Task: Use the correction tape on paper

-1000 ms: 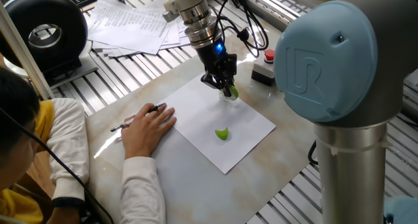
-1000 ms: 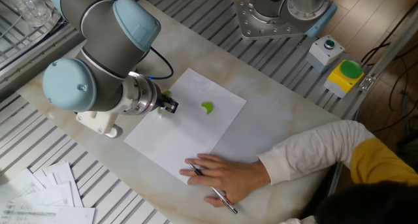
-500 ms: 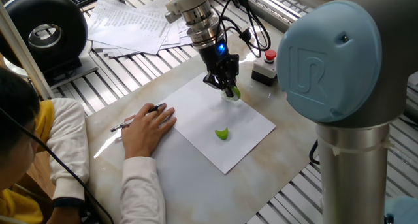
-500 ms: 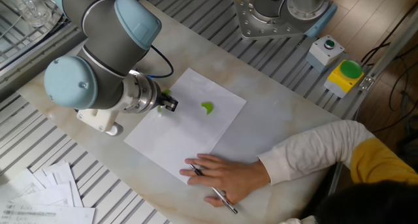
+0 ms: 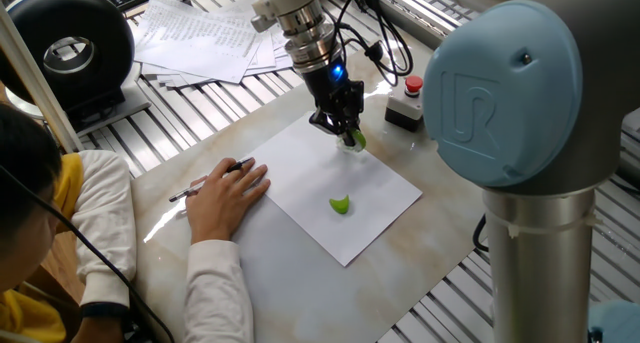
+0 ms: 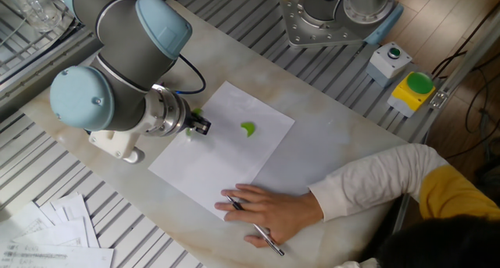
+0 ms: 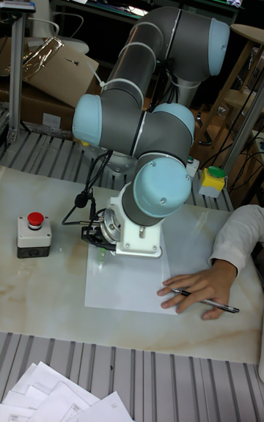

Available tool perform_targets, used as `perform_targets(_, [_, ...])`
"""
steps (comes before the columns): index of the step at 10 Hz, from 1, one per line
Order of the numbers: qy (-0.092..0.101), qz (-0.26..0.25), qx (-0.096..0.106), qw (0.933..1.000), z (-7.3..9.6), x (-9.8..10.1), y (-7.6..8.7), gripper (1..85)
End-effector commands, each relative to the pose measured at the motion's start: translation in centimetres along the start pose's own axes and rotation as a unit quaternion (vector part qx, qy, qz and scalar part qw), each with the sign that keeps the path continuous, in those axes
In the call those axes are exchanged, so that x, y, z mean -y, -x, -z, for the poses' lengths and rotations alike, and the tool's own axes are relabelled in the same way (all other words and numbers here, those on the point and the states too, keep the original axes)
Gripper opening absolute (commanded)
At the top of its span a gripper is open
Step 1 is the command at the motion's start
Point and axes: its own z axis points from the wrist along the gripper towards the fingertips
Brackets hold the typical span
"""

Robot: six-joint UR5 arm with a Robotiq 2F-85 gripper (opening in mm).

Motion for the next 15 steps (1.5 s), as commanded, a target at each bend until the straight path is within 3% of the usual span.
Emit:
perform_targets(1, [0.013, -0.001, 0.005, 0.9999, 0.11, -0.63, 0.4, 1.0])
perform_targets(15, [0.014, -0.001, -0.002, 0.9999, -0.32, -0.44, -0.46, 1.0])
